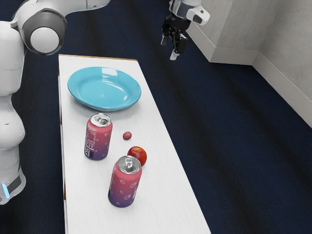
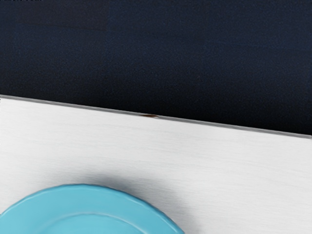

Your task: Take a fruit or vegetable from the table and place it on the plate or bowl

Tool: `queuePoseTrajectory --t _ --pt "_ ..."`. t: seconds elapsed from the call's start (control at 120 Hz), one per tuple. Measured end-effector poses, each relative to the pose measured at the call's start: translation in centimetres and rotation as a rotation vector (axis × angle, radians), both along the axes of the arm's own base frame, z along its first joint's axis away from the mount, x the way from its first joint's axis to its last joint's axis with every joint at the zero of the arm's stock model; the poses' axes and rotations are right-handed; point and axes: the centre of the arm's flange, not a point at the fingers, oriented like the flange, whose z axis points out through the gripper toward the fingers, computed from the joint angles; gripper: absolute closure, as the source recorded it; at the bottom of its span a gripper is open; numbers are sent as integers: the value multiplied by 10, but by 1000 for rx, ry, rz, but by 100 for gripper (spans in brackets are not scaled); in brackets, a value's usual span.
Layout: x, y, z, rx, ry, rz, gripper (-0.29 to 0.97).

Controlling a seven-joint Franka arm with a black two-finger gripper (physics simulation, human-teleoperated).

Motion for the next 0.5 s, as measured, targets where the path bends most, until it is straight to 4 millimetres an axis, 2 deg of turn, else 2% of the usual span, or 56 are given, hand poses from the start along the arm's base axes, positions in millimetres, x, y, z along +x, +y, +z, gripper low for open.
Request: queuePoseTrajectory --t 0.158,0.192,0.217,0.267,0.308,0.35,0.383,0.408,0.442,0.5 --pt "-2 3 1 -7 -2 4 0" --pt "-9 3 16 0 -29 10 0" --pt "-20 -4 42 28 -76 7 0" --pt "-36 -45 83 76 -152 -50 0" --pt "-38 -92 91 103 -171 -120 0" --pt "-36 -147 83 119 -161 -207 0" --pt "-30 -189 68 120 -139 -278 0" --pt "-24 -213 55 118 -119 -317 0" --pt "-16 -231 38 113 -95 -343 0" --pt "-8 -245 20 110 -73 -351 0"
